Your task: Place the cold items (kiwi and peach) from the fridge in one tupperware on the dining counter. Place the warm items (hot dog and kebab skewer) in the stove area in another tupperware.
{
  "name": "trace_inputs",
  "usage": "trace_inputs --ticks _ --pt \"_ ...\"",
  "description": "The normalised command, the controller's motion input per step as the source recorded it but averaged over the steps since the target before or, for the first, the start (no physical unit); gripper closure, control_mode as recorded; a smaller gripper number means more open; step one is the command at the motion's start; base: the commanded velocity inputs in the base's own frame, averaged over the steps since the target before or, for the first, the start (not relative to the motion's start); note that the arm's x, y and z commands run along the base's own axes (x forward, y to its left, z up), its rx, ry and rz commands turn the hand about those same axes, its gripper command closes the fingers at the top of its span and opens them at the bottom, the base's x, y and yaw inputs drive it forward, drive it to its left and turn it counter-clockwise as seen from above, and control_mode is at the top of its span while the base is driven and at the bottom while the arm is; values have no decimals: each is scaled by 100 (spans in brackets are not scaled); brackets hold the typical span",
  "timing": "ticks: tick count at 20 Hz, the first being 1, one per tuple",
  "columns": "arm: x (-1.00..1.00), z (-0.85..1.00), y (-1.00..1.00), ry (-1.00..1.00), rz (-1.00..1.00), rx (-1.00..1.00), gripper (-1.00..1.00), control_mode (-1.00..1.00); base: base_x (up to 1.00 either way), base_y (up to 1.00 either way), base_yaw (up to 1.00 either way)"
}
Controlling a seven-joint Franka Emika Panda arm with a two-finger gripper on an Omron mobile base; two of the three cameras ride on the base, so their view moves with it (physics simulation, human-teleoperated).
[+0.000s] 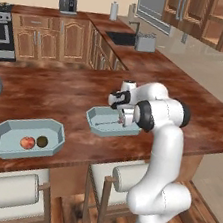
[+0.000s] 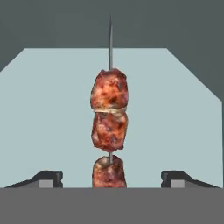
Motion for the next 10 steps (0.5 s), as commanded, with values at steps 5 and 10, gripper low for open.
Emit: trace_inputs --ticks 5,10 --pt "-25 50 22 0 0 -8 -100 -100 0 0 0" --pt "-70 65 39 0 0 -7 -100 -100 0 0 0"
